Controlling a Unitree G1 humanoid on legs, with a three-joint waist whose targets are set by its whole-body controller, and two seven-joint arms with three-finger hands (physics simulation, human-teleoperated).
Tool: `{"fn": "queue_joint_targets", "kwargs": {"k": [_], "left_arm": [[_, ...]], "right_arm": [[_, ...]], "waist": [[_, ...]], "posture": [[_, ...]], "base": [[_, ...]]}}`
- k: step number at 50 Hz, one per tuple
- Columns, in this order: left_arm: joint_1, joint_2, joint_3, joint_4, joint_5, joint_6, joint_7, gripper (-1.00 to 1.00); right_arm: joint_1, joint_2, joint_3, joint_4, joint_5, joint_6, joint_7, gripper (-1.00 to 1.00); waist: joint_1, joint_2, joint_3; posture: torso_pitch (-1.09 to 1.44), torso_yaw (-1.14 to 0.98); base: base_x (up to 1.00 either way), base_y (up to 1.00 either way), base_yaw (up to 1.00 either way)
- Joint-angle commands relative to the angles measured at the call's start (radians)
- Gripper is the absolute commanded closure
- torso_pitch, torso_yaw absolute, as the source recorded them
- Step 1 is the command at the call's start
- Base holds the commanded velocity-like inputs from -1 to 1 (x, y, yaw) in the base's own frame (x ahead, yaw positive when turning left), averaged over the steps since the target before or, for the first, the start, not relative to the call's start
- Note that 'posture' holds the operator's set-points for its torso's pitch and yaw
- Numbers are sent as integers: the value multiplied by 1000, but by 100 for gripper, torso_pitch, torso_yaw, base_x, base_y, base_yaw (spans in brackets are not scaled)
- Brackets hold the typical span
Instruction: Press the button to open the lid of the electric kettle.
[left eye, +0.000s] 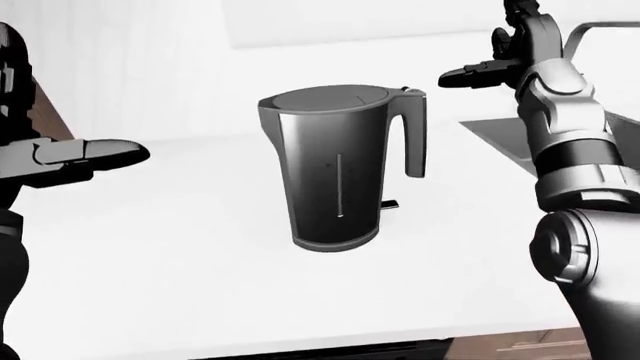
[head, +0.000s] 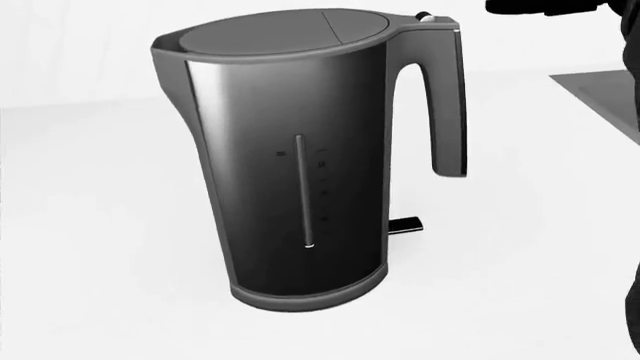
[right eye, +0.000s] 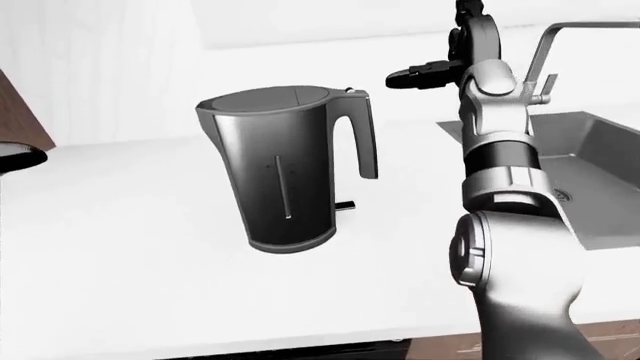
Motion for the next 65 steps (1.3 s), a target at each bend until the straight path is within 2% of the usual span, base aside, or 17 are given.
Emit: {"fn": "queue_joint_targets", "kwargs": {"k": [1,14,49,65], "left_arm": [[-22,17,9,-9,5,-23,1,-100],[-27,24,15,-6,-1,-21,4,-100],[-28,36,22,-3,-15,-21,11,-100],[-17,34,25,-4,-14,-28,9,-100]], "right_arm": [[-48,-4,-1,-41,7,-16,0,-100],[-85,28,12,7,-16,-12,-66,-100],[-138,95,15,42,-19,-1,-59,-100],[-130,111,21,31,-9,7,-42,-100]], "waist": [[-1,-2,-13],[1,1,-11],[0,8,-11],[-2,9,-10]], "posture": [[-31,0],[-31,0],[-31,0],[-31,0]], "base": [[0,0,0],[0,0,0],[0,0,0],[0,0,0]]}}
